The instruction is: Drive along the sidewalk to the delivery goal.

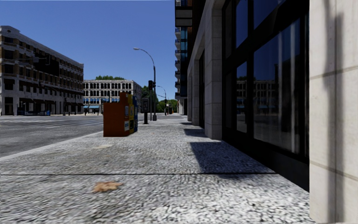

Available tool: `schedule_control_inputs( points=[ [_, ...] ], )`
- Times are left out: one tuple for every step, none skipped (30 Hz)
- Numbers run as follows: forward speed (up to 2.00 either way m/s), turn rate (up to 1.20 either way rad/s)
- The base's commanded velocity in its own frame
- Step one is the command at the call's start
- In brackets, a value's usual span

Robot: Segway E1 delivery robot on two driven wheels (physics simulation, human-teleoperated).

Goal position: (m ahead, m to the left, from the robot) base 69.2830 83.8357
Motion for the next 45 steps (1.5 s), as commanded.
schedule_control_inputs(
  points=[
    [2.0,0.0],
    [2.0,0.0],
    [2.0,0.0],
    [2.0,0.0],
    [2.0,0.0],
    [2.0,0.0],
    [2.0,0.0],
    [2.0,0.0],
    [2.0,0.0],
    [2.0,0.0],
    [2.0,0.0],
    [2.0,0.0],
    [2.0,0.0],
    [2.0,0.0],
    [2.0,0.0],
    [2.0,0.0],
    [2.0,0.0],
    [2.0,0.0],
    [2.0,0.0],
    [2.0,0.0],
    [2.0,0.0],
    [2.0,0.0],
    [2.0,0.0],
    [2.0,0.0],
    [2.0,0.0],
    [2.0,0.0],
    [2.0,0.0],
    [2.0,0.0],
    [2.0,0.0],
    [2.0,0.0],
    [2.0,0.0],
    [2.0,0.0],
    [2.0,0.0],
    [2.0,0.0],
    [2.0,0.0],
    [2.0,0.0],
    [2.0,0.0],
    [2.0,0.0],
    [2.0,0.0],
    [2.0,0.0],
    [2.0,0.0],
    [2.0,0.0],
    [2.0,0.0],
    [2.0,0.0],
    [2.0,0.0]
  ],
)
